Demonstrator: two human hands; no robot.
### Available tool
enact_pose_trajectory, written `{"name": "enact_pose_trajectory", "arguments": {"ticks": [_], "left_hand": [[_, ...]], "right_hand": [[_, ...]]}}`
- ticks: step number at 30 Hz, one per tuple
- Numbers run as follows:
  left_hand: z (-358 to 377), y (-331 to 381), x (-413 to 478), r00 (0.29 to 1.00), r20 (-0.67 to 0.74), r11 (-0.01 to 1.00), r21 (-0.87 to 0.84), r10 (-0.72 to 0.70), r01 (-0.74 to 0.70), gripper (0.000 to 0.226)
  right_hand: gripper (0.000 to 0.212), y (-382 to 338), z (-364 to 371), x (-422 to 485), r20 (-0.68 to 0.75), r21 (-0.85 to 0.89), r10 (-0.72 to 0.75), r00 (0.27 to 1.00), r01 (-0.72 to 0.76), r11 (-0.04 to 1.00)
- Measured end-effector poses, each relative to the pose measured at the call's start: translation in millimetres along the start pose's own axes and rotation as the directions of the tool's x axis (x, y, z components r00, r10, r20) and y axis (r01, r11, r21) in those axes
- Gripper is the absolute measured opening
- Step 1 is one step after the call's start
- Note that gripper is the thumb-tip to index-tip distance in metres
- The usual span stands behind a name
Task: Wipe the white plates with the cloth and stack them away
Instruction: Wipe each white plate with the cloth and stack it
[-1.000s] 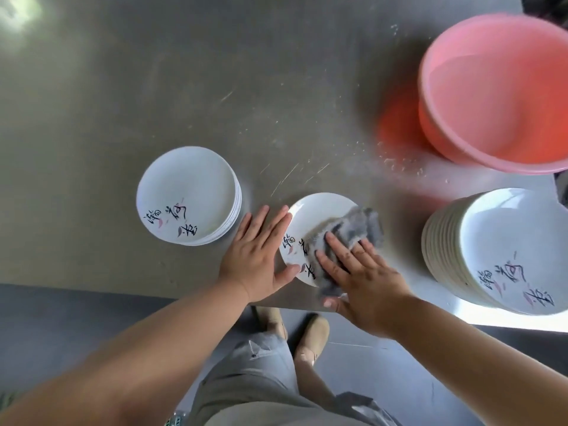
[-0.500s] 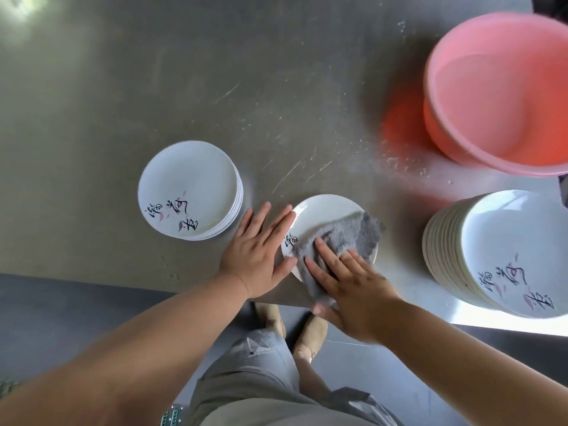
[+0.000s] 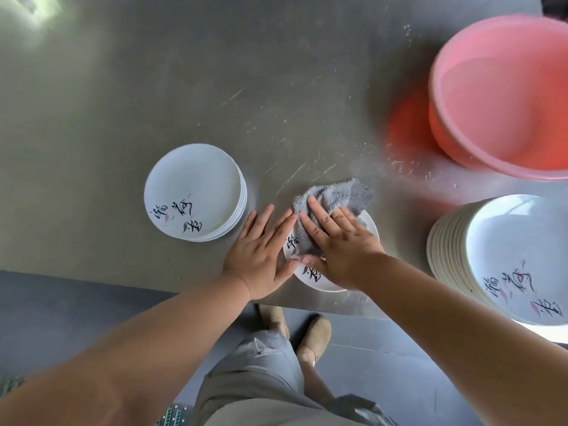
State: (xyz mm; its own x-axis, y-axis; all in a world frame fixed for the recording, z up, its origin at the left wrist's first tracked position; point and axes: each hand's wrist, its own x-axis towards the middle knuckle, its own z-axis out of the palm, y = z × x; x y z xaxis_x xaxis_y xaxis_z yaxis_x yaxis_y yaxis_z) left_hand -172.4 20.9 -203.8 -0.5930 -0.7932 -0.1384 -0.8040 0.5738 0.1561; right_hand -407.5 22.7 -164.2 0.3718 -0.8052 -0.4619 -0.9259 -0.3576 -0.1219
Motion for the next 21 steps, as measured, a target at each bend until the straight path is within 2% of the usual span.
{"name": "enact_pose_trajectory", "arguments": {"ticks": [2, 4, 6, 8, 12, 14, 17, 21], "left_hand": [[0, 1, 0, 1.0, 0.001, 1.0, 0.001, -0.005, 0.005, 0.084], [1, 1, 1, 1.0, -0.007, 1.0, -0.009, -0.006, 0.006, 0.084], [3, 0, 0, 1.0, -0.012, 1.0, -0.01, -0.002, 0.002, 0.083], [2, 1, 1, 1.0, -0.009, 1.0, 0.002, -0.008, 0.008, 0.084], [-1, 3, 1, 1.0, -0.019, 1.0, 0.004, -0.01, 0.011, 0.084], [-2, 2, 1, 1.0, -0.014, 1.0, 0.006, -0.019, 0.019, 0.084], [-1, 2, 0, 1.0, -0.012, 1.0, 0.005, -0.022, 0.023, 0.087], [-1, 4, 1, 0.999, -0.004, 0.999, 0.004, -0.032, 0.032, 0.088]], "right_hand": [[0.089, 13, 2, -12, -0.025, -0.004, 0.055, 0.998, -0.055, 0.998], [0.094, 21, 6, -28, -0.04, 0.025, 0.172, 0.984, -0.171, 0.985], [0.1, 14, 9, -35, -0.003, 0.063, 0.258, 0.966, -0.257, 0.964], [0.102, 0, 9, -28, 0.032, 0.117, 0.242, 0.97, -0.245, 0.963], [0.093, -4, 0, -4, 0.01, 0.087, 0.055, 0.998, -0.055, 0.995], [0.091, 5, 1, -14, 0.008, 0.075, 0.106, 0.994, -0.107, 0.991], [0.091, 6, 13, -52, 0.033, 0.107, 0.28, 0.96, -0.282, 0.954], [0.094, -10, 14, -73, 0.138, 0.09, 0.335, 0.932, -0.349, 0.933]]}}
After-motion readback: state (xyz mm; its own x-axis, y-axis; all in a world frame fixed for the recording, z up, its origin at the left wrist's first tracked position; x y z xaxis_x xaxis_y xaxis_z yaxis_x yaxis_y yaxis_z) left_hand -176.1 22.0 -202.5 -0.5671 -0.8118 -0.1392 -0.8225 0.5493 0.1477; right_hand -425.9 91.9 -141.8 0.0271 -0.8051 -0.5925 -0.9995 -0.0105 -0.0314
